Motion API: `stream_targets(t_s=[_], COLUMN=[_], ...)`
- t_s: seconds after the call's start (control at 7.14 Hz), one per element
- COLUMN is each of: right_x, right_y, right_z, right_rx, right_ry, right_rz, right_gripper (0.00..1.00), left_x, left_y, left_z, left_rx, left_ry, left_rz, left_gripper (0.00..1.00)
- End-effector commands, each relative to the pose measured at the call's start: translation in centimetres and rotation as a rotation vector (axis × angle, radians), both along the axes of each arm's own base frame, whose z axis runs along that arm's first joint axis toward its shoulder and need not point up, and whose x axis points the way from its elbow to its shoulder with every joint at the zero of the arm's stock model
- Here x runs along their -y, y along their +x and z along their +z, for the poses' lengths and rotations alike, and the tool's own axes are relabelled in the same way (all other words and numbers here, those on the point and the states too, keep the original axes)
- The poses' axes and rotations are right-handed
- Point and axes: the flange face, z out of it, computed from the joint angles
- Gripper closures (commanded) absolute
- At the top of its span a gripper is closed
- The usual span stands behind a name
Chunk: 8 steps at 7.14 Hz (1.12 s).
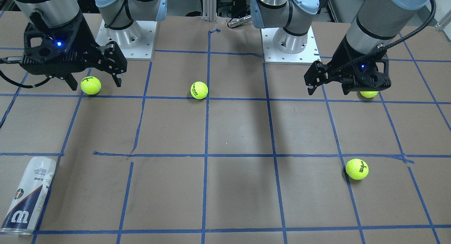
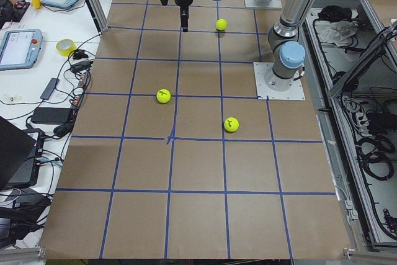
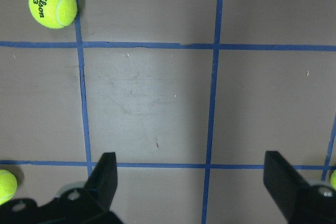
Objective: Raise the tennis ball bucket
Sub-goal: 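Raise the right gripper and move it toward the white tennis ball can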
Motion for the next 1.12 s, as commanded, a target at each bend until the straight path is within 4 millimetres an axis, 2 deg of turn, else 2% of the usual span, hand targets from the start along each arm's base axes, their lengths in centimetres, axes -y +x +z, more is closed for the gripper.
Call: stream_targets(t_s=[0.0,0.14,0.28,0.42,0.56,0.7,0.84,0.98], right_x=[0.0,0.3,2.1,5.9,10.7,17.6,23.8,25.8], right_y=[0.1,-0.1,-3.6,-9.6,-14.6,-17.6,-20.5,-24.6], right_z=[0.0,0.6,2.0,-1.5,-5.3,-8.8,-14.7,-20.0], right_rx=[0.014,0.024,0.014,0.029,0.028,0.005,0.004,0.012], right_ry=[0.001,-0.033,-0.129,-0.082,-0.041,-0.062,-0.023,0.024], right_rz=[-0.004,-0.012,-0.091,-0.184,-0.218,-0.238,-0.238,-0.28], right_gripper=[0.0,0.0,0.0,0.0,0.0,0.0,0.0,0.0], left_x=[0.0,0.0,0.0,0.0,0.0,-0.1,-0.1,-0.1], left_y=[0.0,0.0,0.0,0.0,0.0,0.0,0.0,0.0], left_z=[0.1,0.1,0.1,0.0,0.1,0.1,0.0,0.1], left_rx=[-0.001,-0.003,-0.001,-0.001,0.002,0.001,0.001,-0.002], left_ry=[-0.003,-0.003,-0.003,-0.001,-0.002,-0.001,0.002,-0.001], left_rz=[0.0,0.0,0.0,0.0,-0.006,-0.006,-0.009,-0.009], left_gripper=[0.0,0.0,0.0,0.0,0.0,0.0,0.0,0.0])
